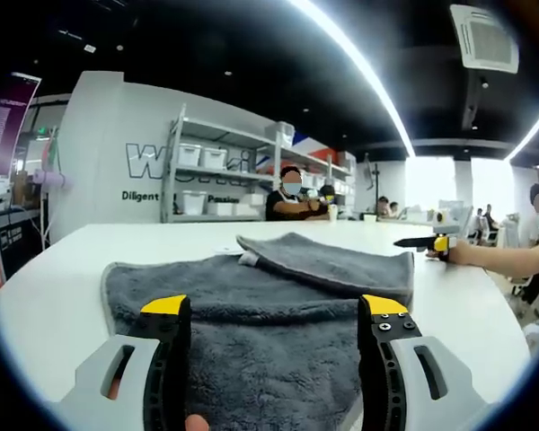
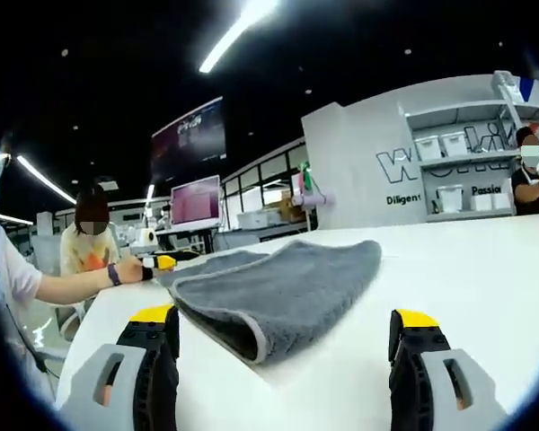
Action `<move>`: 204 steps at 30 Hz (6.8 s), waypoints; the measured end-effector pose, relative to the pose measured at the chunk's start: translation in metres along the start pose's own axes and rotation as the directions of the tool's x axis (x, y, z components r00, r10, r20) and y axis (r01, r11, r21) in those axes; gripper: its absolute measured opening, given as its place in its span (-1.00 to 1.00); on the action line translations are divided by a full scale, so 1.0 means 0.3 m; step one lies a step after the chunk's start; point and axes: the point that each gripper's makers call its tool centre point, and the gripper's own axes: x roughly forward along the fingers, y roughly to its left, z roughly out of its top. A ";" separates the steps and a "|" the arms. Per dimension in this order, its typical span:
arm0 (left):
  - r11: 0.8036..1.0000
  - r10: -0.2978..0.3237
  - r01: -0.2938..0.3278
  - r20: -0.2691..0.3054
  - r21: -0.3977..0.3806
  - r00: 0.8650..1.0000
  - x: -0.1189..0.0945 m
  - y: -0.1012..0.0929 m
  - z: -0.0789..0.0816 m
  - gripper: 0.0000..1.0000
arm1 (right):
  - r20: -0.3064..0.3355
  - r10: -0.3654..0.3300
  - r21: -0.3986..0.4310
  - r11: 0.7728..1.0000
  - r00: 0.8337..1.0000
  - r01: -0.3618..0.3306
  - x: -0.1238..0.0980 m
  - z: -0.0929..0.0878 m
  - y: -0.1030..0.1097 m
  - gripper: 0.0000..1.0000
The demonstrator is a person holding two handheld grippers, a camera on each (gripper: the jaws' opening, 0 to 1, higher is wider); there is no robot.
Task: Fold the towel on the table until its edges align and the towel forms a compact rectangular stack.
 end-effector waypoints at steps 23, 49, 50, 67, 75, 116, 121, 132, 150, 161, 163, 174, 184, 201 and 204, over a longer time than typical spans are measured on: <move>1.000 0.009 -0.009 0.010 0.000 1.000 -0.010 -0.001 0.006 0.50 | -0.043 0.022 -0.026 0.999 0.999 -0.023 0.001 -0.028 0.037 0.98; 0.999 -0.002 0.003 -0.018 0.033 1.000 0.000 -0.016 -0.006 0.50 | -0.025 0.016 -0.008 1.000 1.000 -0.016 -0.018 -0.011 0.019 0.98; 0.999 -0.003 0.003 -0.018 0.033 1.000 -0.001 -0.016 -0.007 0.50 | -0.024 0.015 -0.008 1.000 1.000 -0.015 -0.018 -0.011 0.019 0.98; 0.999 0.006 -0.004 -0.029 0.046 1.000 -0.003 -0.017 -0.016 0.50 | -0.030 0.028 -0.006 1.000 0.999 -0.028 -0.012 -0.021 0.043 0.99; 0.999 0.005 -0.003 -0.030 0.048 1.000 -0.002 -0.016 -0.015 0.50 | -0.025 0.022 0.003 1.000 0.999 -0.022 -0.008 -0.014 0.028 0.98; 0.999 -0.005 0.009 -0.073 0.053 0.997 0.009 -0.024 -0.036 0.67 | 0.070 -0.043 0.022 0.999 0.997 0.042 -0.057 0.051 -0.022 0.99; 0.999 0.009 -0.005 -0.071 0.048 0.997 0.004 -0.012 -0.035 0.71 | 0.060 -0.037 0.013 0.999 0.998 0.036 -0.046 0.046 -0.020 0.99; 0.999 0.031 -0.030 -0.056 0.035 0.998 -0.003 0.008 -0.027 0.79 | 0.045 -0.039 0.009 0.999 0.998 0.038 -0.038 0.030 -0.005 0.99; 0.999 0.024 -0.022 -0.050 0.033 0.998 -0.002 -0.005 -0.026 0.80 | 0.026 -0.032 -0.001 0.999 0.999 0.032 -0.039 0.019 -0.001 0.99; 0.999 0.020 -0.017 -0.060 0.042 0.998 0.001 -0.002 -0.029 0.81 | 0.012 -0.031 -0.009 0.999 0.999 0.031 -0.037 0.012 -0.003 0.99; 0.999 0.019 -0.016 -0.059 0.042 0.998 0.001 -0.005 -0.029 0.81 | 0.012 -0.030 -0.008 1.000 0.999 0.030 -0.037 0.012 -0.002 0.99; 0.999 0.016 -0.013 -0.064 0.048 0.998 0.006 -0.003 -0.030 0.82 | 0.015 -0.026 -0.004 1.000 1.000 0.026 -0.037 0.018 -0.006 0.99; 0.999 0.017 -0.014 -0.070 0.053 0.997 0.005 -0.002 -0.033 0.82 | 0.014 -0.027 -0.007 1.000 1.000 0.027 -0.036 0.016 -0.004 0.99; 0.998 0.016 -0.011 -0.081 0.062 0.997 0.005 -0.006 -0.040 0.81 | -0.002 -0.030 -0.019 0.999 1.000 0.030 -0.034 0.004 0.000 0.99; 0.998 0.015 -0.010 -0.082 0.062 0.997 0.005 -0.012 -0.041 0.81 | -0.004 -0.030 -0.020 0.999 1.000 0.030 -0.034 0.003 -0.002 0.99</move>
